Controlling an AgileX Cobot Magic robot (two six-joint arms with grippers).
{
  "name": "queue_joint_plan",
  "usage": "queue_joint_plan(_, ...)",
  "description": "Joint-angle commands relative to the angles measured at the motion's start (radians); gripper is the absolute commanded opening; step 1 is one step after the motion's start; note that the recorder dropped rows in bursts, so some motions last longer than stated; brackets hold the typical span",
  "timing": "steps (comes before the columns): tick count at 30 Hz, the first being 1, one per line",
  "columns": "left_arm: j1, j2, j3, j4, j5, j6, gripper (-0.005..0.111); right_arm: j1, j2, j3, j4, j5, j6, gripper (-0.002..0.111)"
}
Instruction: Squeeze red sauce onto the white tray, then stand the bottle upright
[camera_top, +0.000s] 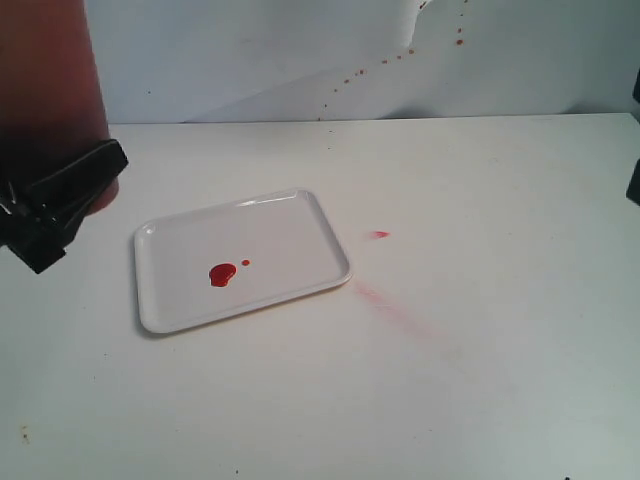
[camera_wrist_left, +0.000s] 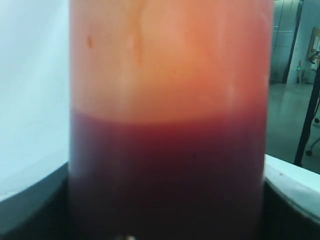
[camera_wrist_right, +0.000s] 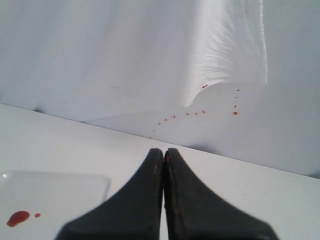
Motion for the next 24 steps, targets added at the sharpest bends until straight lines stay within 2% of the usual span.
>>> queue_joint_plan(1,0.002,0.084,-0.001,-0.012,-0.039,0.007,0.000,0.003,0.000,0.004,0.003,-0.033,0.004,0.000)
queue_joint_plan(6,-0.012,0.151,-0.003,-0.012,-0.039,0.042,0.000,0.028,0.000,0.004,0.003,-0.056,-0.002,0.001)
queue_joint_plan(9,-0.066,0.175,-0.005,-0.020,-0.039,0.070,0.000,0.067,0.000,0.004,0.003,-0.054,-0.040,0.013)
queue_joint_plan(12,-0.137,0.180,-0.005,-0.020,-0.039,0.122,0.000,0.099,0.000,0.004,0.003,-0.047,-0.114,0.036)
queue_joint_plan(16,-0.207,0.180,-0.005,-0.034,-0.039,0.146,0.000,0.120,0.002,0.004,0.003,-0.030,-0.146,0.087)
queue_joint_plan(18,-0.228,0.180,-0.005,-0.035,-0.039,0.146,0.000,0.120,0.009,0.004,0.003,-0.028,-0.131,0.105)
queue_joint_plan(21,-0.262,0.180,-0.005,-0.035,-0.039,0.146,0.000,0.120,0.037,0.004,0.021,-0.032,-0.120,0.105)
queue_joint_plan(24,-0.291,0.180,-0.005,-0.036,-0.039,0.146,0.000,0.120,0.085,0.004,0.119,-0.098,-0.120,0.105)
